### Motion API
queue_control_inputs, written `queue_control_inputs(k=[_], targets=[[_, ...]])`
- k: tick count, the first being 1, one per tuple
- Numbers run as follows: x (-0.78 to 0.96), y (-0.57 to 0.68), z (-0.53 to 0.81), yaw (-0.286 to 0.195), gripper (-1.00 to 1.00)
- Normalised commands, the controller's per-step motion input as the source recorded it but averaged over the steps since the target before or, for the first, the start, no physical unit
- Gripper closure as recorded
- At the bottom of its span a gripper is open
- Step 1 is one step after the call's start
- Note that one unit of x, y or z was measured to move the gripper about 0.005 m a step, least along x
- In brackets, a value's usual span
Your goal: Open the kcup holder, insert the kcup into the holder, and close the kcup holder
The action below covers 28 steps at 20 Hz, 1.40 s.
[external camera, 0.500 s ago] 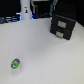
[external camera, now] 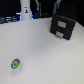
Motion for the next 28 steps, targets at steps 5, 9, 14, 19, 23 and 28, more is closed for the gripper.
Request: queue_control_inputs(k=[5,9,14,19,23,28], targets=[[-0.35,0.58,0.01,-0.204,-1.0],[-0.37,0.58,-0.03,-0.196,-1.0],[-0.35,0.6,-0.09,-0.185,-1.0],[-0.33,0.66,-0.15,-0.165,-1.0],[-0.31,0.65,-0.22,-0.157,-1.0],[-0.28,0.6,-0.27,-0.156,-1.0]])
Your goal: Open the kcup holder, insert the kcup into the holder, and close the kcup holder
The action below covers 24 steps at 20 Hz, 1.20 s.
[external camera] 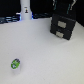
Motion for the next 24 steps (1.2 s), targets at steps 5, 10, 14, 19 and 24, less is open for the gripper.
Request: queue_control_inputs(k=[5,10,14,19,24], targets=[[-0.22,0.47,-0.35,-0.134,-1.0],[-0.15,0.29,-0.41,-0.108,-1.0],[-0.1,0.24,-0.43,-0.074,-1.0],[-0.14,0.2,-0.46,-0.042,-1.0],[-0.24,0.1,-0.47,-0.029,-1.0]])
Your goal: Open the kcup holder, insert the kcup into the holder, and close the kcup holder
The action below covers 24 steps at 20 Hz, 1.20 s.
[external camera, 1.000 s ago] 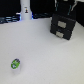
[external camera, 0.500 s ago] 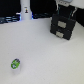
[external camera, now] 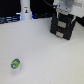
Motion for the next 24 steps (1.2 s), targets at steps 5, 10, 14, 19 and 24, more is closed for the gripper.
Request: queue_control_inputs(k=[5,10,14,19,24], targets=[[-0.3,0.03,-0.26,-0.021,1.0],[-0.04,-0.01,-0.01,-0.013,1.0],[0.03,-0.02,0.0,-0.01,1.0],[0.04,-0.02,0.0,-0.012,1.0],[-0.05,-0.02,0.0,-0.011,1.0]])
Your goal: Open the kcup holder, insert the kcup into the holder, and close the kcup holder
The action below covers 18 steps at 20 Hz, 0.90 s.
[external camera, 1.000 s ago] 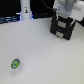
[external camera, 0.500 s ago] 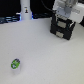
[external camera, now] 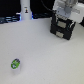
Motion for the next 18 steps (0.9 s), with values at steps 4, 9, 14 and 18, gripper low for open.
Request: queue_control_inputs(k=[4,9,14,18], targets=[[-0.12,0.0,-0.06,0.063,1.0],[0.16,-0.04,0.02,-0.004,1.0],[0.7,-0.16,0.24,-0.043,1.0],[0.74,-0.18,0.24,-0.041,1.0]])
